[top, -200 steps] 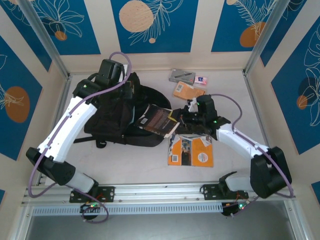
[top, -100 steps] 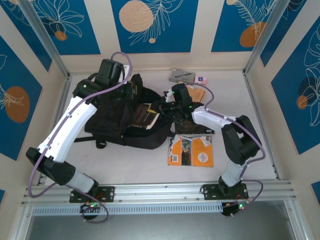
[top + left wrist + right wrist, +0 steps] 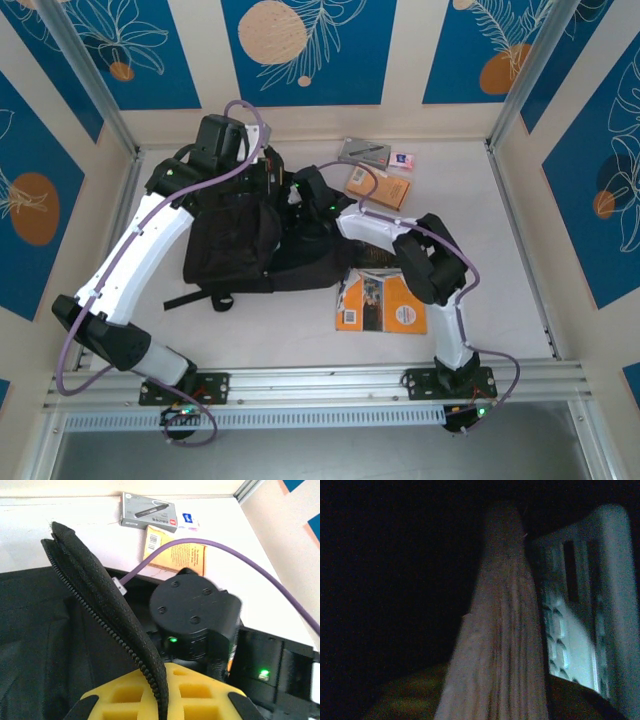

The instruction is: Pack books, pencil case, and school supplies into a backpack

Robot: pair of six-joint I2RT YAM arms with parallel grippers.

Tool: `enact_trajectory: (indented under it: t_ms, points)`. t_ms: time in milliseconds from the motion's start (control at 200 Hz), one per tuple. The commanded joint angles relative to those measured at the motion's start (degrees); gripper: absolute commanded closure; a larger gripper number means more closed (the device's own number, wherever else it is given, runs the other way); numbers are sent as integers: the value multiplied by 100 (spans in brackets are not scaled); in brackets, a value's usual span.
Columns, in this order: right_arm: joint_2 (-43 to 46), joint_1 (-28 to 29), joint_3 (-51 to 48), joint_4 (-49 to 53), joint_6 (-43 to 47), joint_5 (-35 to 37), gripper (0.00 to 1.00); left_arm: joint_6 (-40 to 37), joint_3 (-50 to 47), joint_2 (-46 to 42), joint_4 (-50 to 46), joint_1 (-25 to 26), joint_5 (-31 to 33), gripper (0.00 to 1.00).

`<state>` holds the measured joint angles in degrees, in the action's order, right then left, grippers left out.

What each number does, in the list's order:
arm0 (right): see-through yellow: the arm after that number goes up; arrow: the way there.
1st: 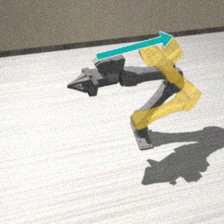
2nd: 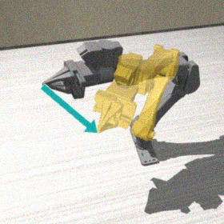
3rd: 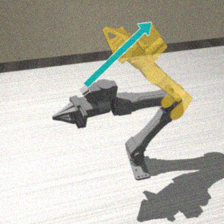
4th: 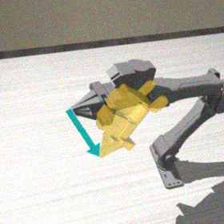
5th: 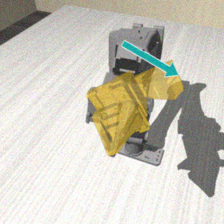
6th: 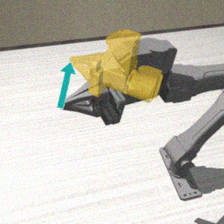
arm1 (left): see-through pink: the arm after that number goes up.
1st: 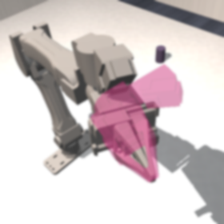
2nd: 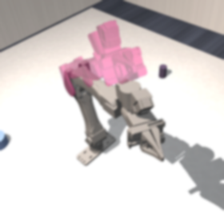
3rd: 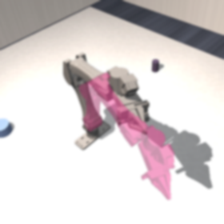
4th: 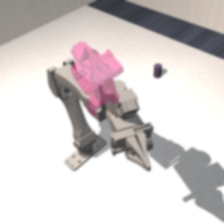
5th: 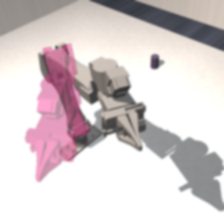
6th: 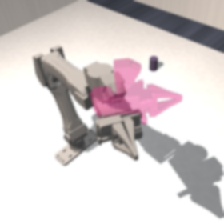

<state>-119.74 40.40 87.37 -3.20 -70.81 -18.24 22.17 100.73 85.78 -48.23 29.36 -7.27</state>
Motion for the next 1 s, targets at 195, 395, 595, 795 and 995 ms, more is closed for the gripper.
enact_trajectory:
  t_ms: [195, 395, 595, 795, 995]
  points:
    - [604, -52, 282, 822, 1224, 271, 36, -78, -319, -241, 632, -51, 216, 100]
    - [1591, -85, -154, 1528, 2157, 588, 32, -71, -702, -268, 662, -115, 447, 100]
    - [2695, -264, -1030, 1682, 2427, 1001, 33, -91, -1141, -246, 649, -124, 630, 100]
    - [3978, -504, -2071, 2052, 2968, 2147, 37, -185, -1519, -321, 398, -131, 1045, 100]
    - [4523, -728, -2720, 2348, 3041, 1780, 42, -230, -2012, -627, 388, -226, 1357, 100]
